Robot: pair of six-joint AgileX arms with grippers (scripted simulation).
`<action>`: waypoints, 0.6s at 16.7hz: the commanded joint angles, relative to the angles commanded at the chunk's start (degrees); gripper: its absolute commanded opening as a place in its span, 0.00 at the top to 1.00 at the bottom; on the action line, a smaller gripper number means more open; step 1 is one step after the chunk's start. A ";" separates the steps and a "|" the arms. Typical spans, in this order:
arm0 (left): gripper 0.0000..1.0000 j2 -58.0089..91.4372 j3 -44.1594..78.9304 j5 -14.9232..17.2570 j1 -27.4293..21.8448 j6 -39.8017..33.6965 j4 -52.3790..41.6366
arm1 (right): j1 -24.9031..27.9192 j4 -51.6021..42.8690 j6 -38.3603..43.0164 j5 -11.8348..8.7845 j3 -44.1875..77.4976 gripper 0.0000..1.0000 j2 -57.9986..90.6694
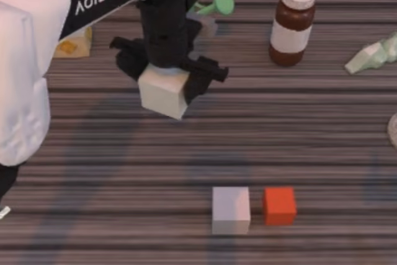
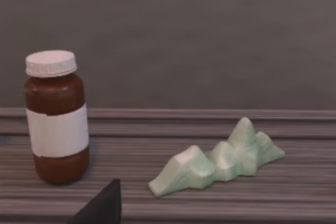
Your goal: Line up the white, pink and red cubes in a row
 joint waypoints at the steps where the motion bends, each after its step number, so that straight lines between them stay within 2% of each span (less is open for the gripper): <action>1: 1.00 -2.19 -3.03 -0.06 -0.60 -2.32 0.85 | 0.00 0.00 0.00 0.00 0.00 0.00 0.00; 10: 1.00 -26.15 -38.40 -0.24 -7.61 -28.28 9.80 | 0.00 0.00 0.00 0.00 0.00 0.00 0.00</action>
